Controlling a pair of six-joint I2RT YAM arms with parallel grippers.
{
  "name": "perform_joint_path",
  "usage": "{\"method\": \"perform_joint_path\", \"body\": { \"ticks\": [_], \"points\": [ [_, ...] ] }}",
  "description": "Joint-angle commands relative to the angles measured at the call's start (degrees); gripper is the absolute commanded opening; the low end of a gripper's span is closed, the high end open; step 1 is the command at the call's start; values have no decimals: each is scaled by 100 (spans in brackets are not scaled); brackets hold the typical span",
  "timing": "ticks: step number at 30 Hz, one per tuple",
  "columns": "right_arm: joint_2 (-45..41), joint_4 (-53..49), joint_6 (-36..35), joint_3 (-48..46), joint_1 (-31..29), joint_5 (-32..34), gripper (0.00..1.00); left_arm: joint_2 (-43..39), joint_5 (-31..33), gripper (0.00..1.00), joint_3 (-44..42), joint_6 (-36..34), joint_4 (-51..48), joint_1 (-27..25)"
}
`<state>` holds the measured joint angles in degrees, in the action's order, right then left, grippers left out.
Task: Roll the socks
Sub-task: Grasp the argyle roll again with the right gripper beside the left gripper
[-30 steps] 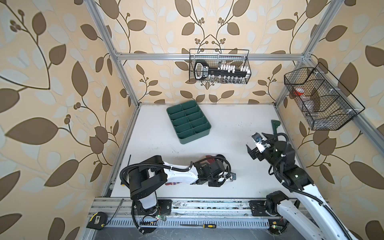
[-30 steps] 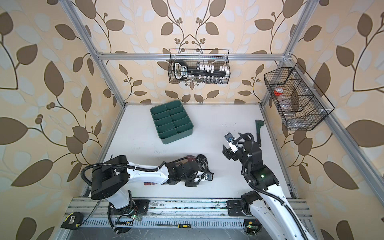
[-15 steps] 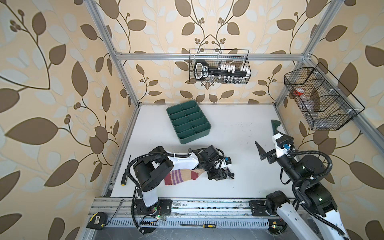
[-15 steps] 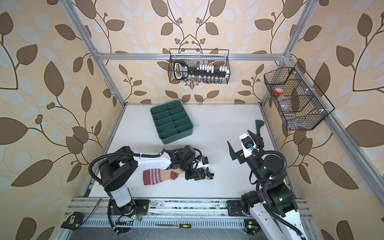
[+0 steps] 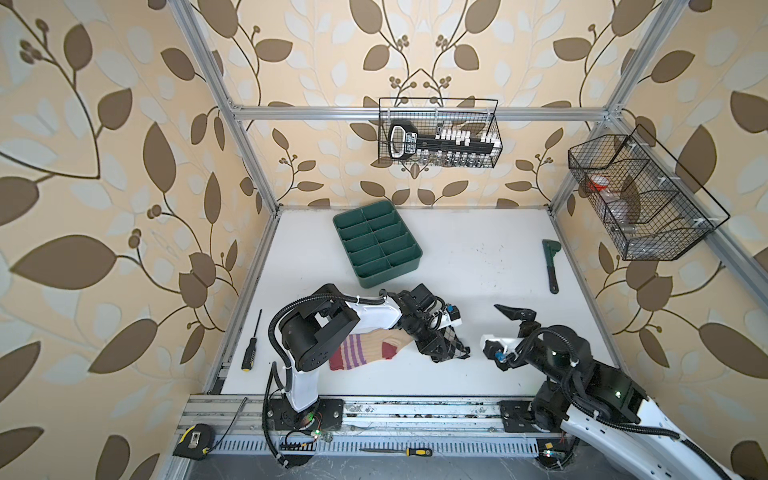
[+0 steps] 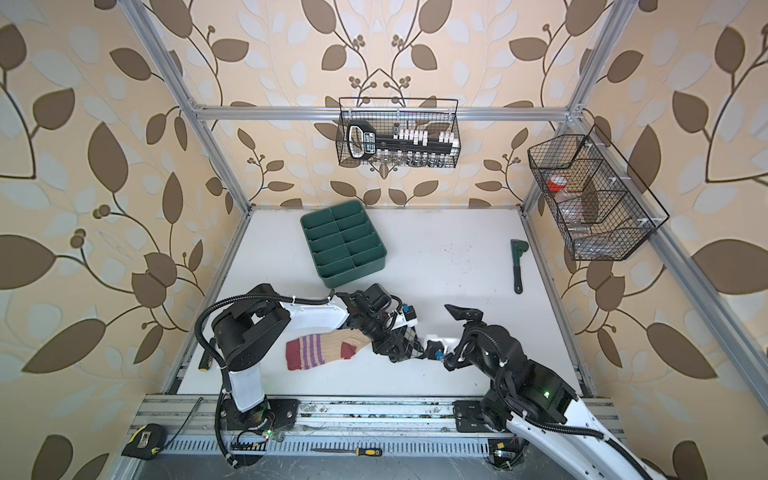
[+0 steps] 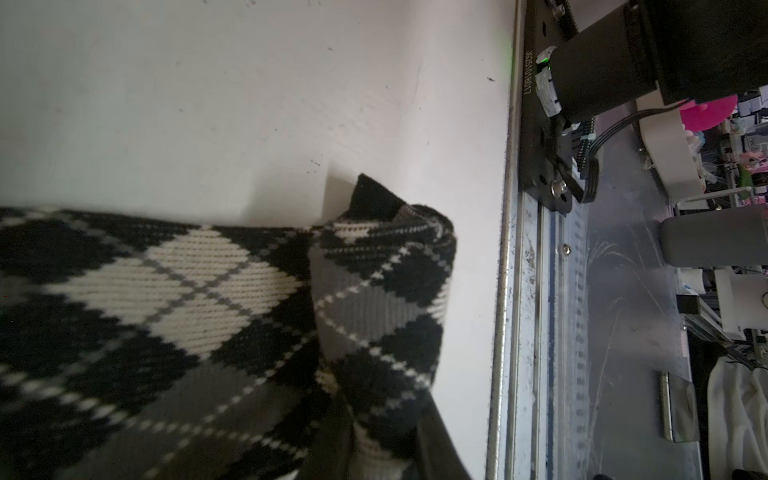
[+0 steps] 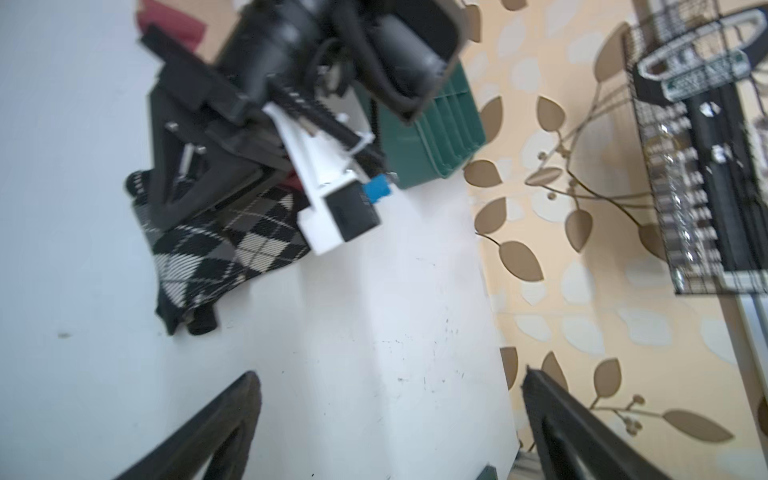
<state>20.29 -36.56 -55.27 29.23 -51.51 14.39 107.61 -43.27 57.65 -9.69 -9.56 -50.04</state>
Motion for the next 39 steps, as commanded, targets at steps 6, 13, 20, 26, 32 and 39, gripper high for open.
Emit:
{"method": "perform_joint_path", "body": {
  "ticks": [6, 13, 20, 26, 32, 39],
  "points": [
    [2013, 668, 480, -599, -2197, 1296, 86, 480, 433, 21, -240, 127, -827, -14],
    [2678, 2634, 193, -1295, -1732, 1015, 79, 532, 394, 21, -254, 106, -821, -14],
    [2503, 2996, -63, -1724, -1203, 691, 77, 506, 380, 21, -280, 95, -808, -14],
    [3010, 3356, -73, -1687, -1059, 646, 72, 473, 371, 21, -280, 64, -828, -14],
    [3653, 3637, -22, -1605, -998, 546, 58, 501, 336, 21, -298, 125, -780, -22],
    [4108, 3614, 71, -1423, -955, 438, 27, 383, 416, 25, -322, 169, -657, -30]
  ]
}}
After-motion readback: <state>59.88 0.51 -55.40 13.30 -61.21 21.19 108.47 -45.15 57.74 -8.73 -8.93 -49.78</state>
